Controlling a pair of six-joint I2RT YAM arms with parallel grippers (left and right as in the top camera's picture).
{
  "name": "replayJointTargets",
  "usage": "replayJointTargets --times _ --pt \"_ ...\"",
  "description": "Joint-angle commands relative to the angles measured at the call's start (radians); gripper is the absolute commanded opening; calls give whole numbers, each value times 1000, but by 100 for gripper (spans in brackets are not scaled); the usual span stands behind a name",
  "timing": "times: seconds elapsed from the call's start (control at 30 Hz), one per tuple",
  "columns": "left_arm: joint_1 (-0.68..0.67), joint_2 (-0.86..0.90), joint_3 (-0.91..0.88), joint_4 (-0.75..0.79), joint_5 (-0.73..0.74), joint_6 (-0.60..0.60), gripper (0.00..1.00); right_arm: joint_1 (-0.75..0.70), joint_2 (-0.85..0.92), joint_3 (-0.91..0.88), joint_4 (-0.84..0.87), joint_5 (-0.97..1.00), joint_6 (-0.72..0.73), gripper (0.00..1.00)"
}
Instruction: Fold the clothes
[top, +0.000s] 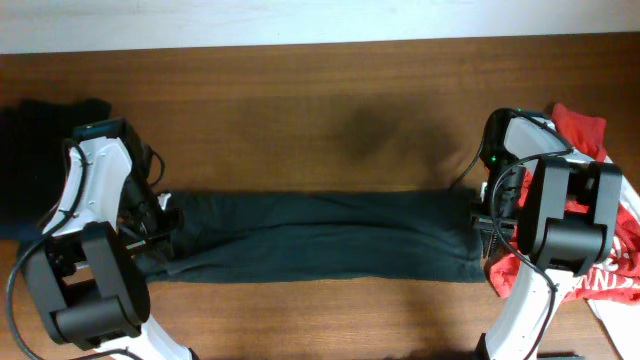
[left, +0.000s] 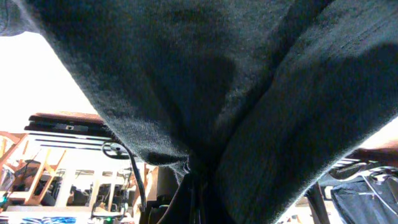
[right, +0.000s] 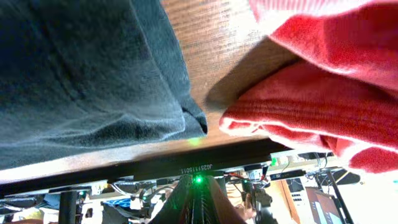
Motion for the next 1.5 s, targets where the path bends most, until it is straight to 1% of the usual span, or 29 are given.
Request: replayJointTargets --times 0.0,0.03,0.1,0.13,0.17,0.2,0.27,0.37,0.5,0.57,0.6,0.7,0.8,0.9,0.97,1.0,1.03,1.1,1.13,1.2,1.27,1.37,1.4,1.47 --pt "-4 -20 -14 -5 22 -10 0 -6 -27 22 8 19 -13 7" --pt "-4 -20 -23 -5 24 -10 0 -6 -48 73 8 -4 -21 7" --pt "-4 -20 -38 -5 -8 -20 0 -6 -84 167 27 -120 -122 8" --pt "-4 -20 -39 -5 -69 -71 0 -6 -92 187 40 -169 -161 11" --pt "-4 -20 -39 -5 -164 -158 1 -6 -92 187 51 -199 -185 13" --pt "-1 -20 -42 -3 -218 -206 0 -6 -92 176 80 -201 -185 13" --pt "-1 -20 -70 37 -213 -206 1 -6 -92 171 112 -201 -185 13" --pt "-1 -20 -172 99 -205 -227 0 -5 -92 168 144 -201 -185 13" --pt "-2 -24 -169 194 -179 -227 0 -6 -92 168 156 -201 -185 13" --pt "-6 -50 -147 276 -98 -227 0 -6 -92 168 163 -201 -185 13" --pt "-20 -86 -130 378 -53 -227 0 -6 -92 168 167 -201 -185 14" --pt "-67 -141 -122 520 15 -227 0 -6 -92 168 169 -200 -185 14" --pt "-135 -146 -122 555 14 -227 0 -6 -92 168 170 -200 -185 14" --pt "-169 -141 -145 557 -48 -227 2 -6 -92 168 169 -200 -185 15" --pt "-169 -135 -189 596 -65 -227 34 -6 -92 168 169 -200 -185 15" --pt "-169 -135 -196 613 -69 -226 49 -6 -92 168 169 -200 -185 15" --pt "-169 -137 -189 630 -70 -206 54 -6 -92 168 169 -200 -185 21" --pt "-160 -139 -127 624 -97 -207 54 -6 -92 168 170 -200 -185 23" --pt "-140 -144 -63 616 -154 -208 54 -6 -92 168 171 -200 -185 23" --pt "-95 -146 -19 644 -228 -208 53 -6 -92 168 177 -200 -185 23" --pt "-43 -142 -19 658 -229 -208 40 -6 -92 168 176 -200 -185 23" --pt "23 -134 -40 650 -148 -208 41 -6 -92 168 176 -200 -185 24" --pt "31 -134 -62 653 -148 -208 44 -6 -92 168 176 -200 -185 24" --pt "34 -133 -144 708 -149 -208 44 -6 -92 168 175 -200 -185 24"
